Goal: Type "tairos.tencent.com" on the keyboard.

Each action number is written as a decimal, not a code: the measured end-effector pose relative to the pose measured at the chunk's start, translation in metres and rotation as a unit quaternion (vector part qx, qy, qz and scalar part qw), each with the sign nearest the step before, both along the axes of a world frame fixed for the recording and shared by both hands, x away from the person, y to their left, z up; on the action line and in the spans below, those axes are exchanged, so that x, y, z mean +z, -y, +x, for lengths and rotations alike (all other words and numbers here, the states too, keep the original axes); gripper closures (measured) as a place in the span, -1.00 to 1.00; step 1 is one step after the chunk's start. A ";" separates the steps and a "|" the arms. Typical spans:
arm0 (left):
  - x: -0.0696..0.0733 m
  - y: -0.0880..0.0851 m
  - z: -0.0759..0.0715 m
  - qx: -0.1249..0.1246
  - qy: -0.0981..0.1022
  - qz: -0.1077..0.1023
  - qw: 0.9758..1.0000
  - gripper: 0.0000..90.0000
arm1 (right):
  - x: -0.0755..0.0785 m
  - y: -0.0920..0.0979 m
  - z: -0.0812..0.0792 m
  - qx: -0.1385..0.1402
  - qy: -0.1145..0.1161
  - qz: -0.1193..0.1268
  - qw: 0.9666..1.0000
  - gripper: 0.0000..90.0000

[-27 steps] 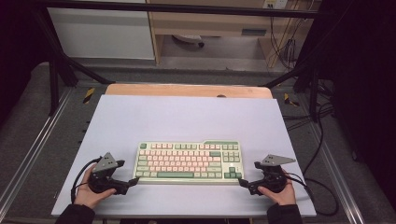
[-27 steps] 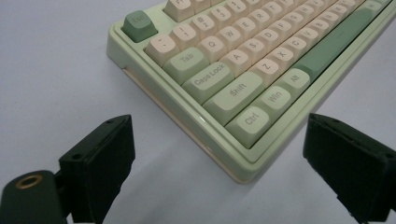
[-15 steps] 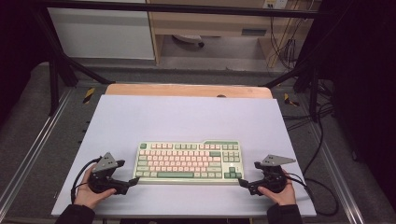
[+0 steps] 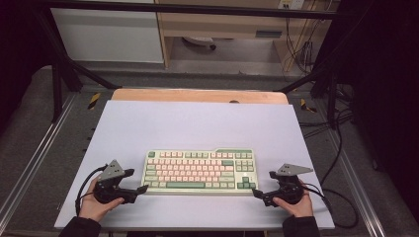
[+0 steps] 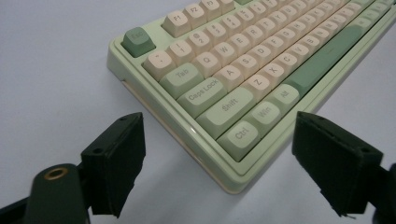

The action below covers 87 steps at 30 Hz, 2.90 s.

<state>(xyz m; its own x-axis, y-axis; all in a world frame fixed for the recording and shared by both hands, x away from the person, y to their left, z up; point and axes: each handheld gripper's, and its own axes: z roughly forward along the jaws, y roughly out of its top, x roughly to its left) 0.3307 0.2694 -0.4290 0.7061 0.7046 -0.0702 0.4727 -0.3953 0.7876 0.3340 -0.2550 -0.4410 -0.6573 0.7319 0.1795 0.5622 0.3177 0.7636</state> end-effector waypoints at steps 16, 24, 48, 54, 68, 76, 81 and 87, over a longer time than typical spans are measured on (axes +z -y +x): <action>0.009 0.014 0.004 -0.004 -0.009 -0.006 1.000 -0.03 | -0.001 -0.001 0.001 0.002 0.000 0.000 1.000 -0.99; 0.014 0.022 0.006 0.003 0.002 0.000 1.000 0.21 | -0.001 -0.001 0.000 0.001 -0.001 0.000 1.000 -0.99; 0.024 0.056 0.021 -0.010 0.003 0.006 1.000 0.84 | -0.001 -0.001 0.000 0.002 -0.001 -0.001 1.000 -0.99; 0.023 0.068 0.026 -0.015 0.000 0.009 1.000 0.94 | -0.001 -0.001 0.000 0.004 -0.001 -0.002 1.000 -0.99; 0.022 0.091 0.036 -0.024 0.002 0.013 1.000 0.99 | -0.001 -0.001 0.000 0.004 -0.004 -0.002 1.000 -0.99; 0.020 0.105 0.042 -0.027 0.003 0.015 1.000 0.99 | -0.001 -0.001 0.001 0.005 -0.004 -0.003 1.000 -0.99; 0.018 0.113 0.046 -0.028 0.002 0.018 0.999 0.99 | -0.001 -0.001 0.001 0.005 -0.004 -0.003 1.000 -0.99; 0.014 0.122 0.049 -0.029 0.001 0.022 0.999 0.99 | -0.002 -0.001 0.001 0.006 -0.006 -0.005 1.000 -0.99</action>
<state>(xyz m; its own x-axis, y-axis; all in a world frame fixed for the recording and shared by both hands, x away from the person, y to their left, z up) 0.3797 0.1476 -0.4148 0.7466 0.6642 -0.0375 0.4453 -0.4571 0.7699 0.3345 -0.2536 -0.4427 -0.6645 0.7251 0.1810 0.5673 0.3318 0.7537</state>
